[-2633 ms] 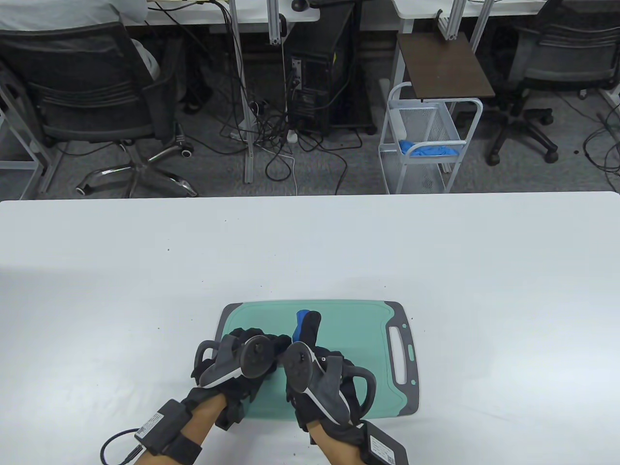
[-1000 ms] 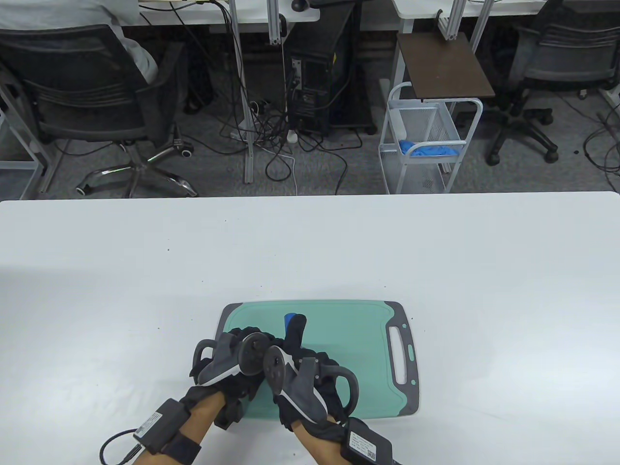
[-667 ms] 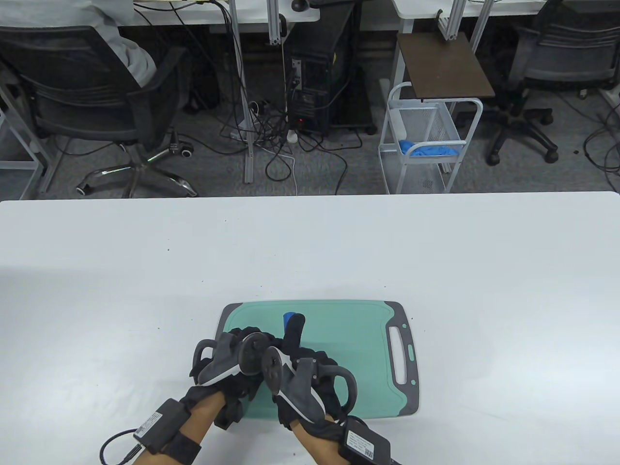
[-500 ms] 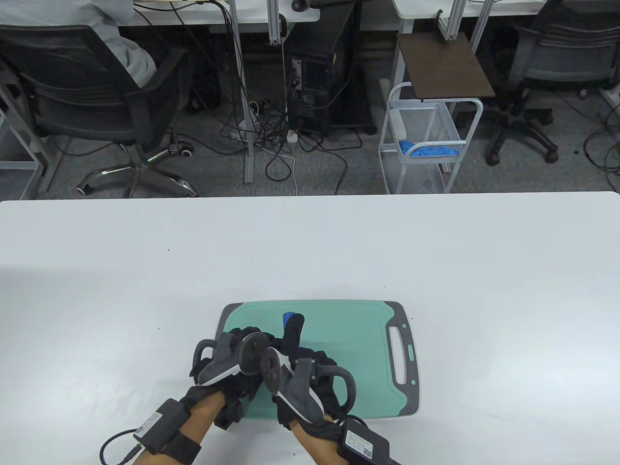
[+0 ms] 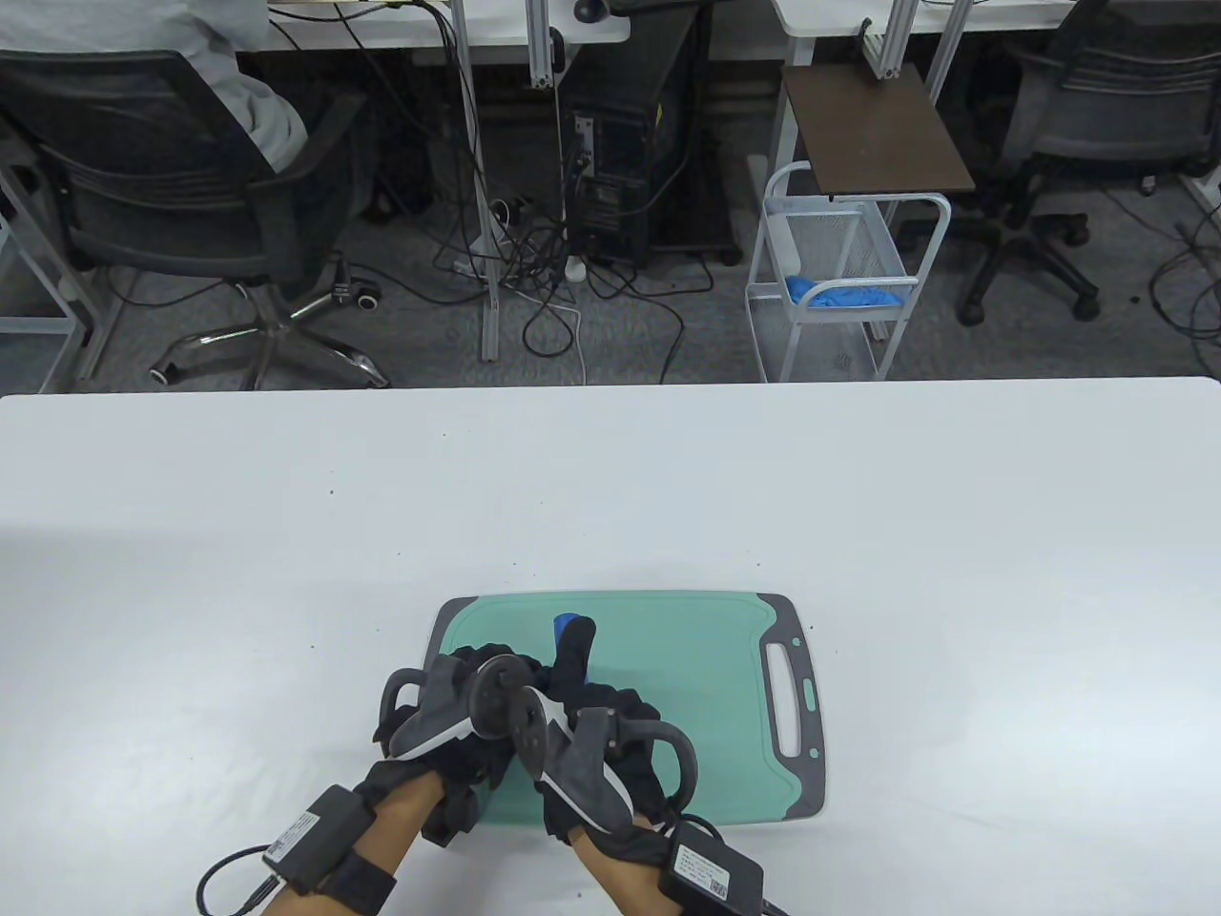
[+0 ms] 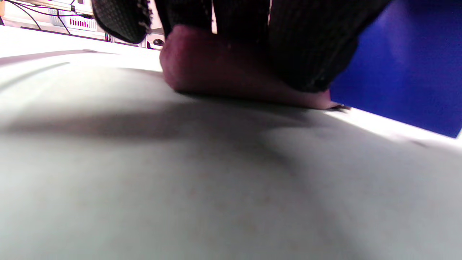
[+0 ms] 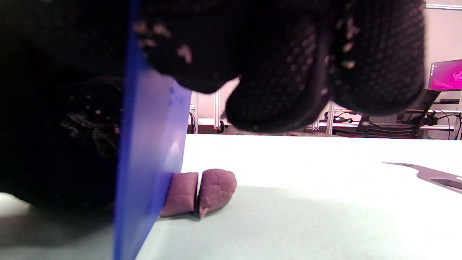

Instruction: Slice plasticine roll into thin flakes

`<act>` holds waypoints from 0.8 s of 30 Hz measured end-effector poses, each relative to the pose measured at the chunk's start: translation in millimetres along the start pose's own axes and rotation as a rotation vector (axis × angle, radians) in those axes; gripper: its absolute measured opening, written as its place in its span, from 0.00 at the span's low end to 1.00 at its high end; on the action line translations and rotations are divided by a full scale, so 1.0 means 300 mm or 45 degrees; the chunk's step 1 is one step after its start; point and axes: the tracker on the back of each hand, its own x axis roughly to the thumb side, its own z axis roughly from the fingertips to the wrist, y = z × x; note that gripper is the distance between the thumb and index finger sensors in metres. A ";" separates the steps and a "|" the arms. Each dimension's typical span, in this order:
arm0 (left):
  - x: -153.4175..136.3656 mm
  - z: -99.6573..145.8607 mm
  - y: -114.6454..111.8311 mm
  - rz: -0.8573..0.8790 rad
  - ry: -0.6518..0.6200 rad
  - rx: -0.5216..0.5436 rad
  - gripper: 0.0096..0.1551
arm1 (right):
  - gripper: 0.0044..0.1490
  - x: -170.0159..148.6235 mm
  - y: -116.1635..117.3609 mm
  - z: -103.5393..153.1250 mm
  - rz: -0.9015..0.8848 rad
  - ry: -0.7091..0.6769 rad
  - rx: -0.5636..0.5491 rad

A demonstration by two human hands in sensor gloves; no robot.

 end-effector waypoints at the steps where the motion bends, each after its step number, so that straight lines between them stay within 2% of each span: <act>1: 0.000 0.000 0.000 0.000 0.000 0.000 0.29 | 0.53 0.000 0.003 -0.001 0.002 0.000 -0.001; 18: 0.000 0.000 0.000 0.000 0.000 0.000 0.29 | 0.53 0.005 0.040 -0.036 0.002 0.000 -0.002; 24: -0.001 -0.001 0.006 0.020 -0.013 -0.050 0.30 | 0.53 -0.008 0.044 -0.049 -0.024 0.008 0.028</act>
